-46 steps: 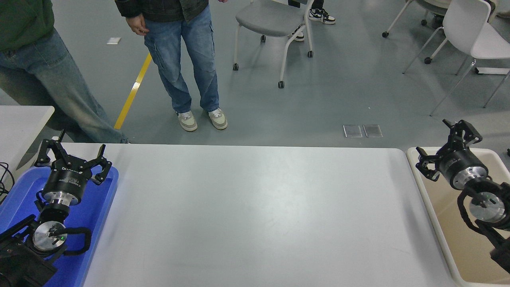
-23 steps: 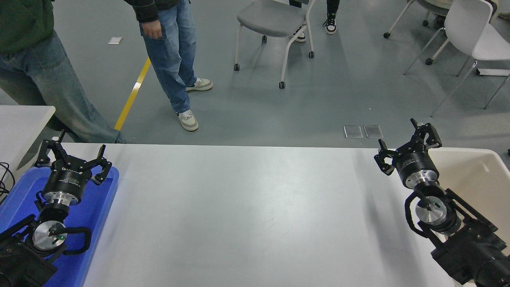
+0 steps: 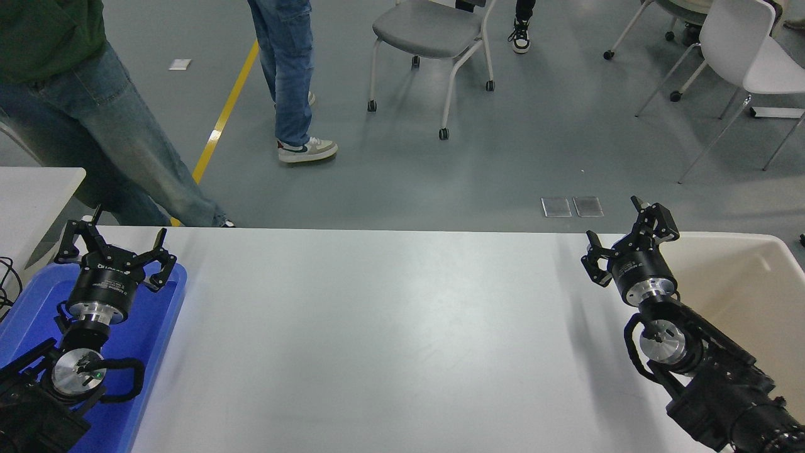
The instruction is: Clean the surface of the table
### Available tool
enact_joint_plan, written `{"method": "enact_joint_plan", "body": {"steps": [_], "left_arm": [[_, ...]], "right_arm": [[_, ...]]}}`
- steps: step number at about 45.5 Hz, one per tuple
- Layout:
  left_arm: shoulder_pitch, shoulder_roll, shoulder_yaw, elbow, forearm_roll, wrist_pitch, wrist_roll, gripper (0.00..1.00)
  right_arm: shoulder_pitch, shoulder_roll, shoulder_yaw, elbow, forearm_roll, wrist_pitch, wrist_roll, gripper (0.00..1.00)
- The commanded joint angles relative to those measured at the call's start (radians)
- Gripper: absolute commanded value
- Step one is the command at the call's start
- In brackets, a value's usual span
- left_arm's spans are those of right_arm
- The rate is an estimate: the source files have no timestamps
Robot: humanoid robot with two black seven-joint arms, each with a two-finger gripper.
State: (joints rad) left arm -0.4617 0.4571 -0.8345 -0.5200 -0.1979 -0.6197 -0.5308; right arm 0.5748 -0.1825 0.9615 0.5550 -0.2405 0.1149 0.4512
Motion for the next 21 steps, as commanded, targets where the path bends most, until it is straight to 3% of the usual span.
{"method": "enact_joint_plan", "body": {"steps": [1,21], "left_arm": [[0.0,0.0,0.0,0.0,0.0,0.0,0.0,1.0],[0.0,0.0,0.0,0.0,0.0,0.0,0.0,1.0]], "right_arm": [[0.022,0.026,0.025,-0.052,-0.011,-0.003,0.006,1.0],[0.048,0.028,0.033,-0.104,-0.011,-0.003,0.043,1.0]]}}
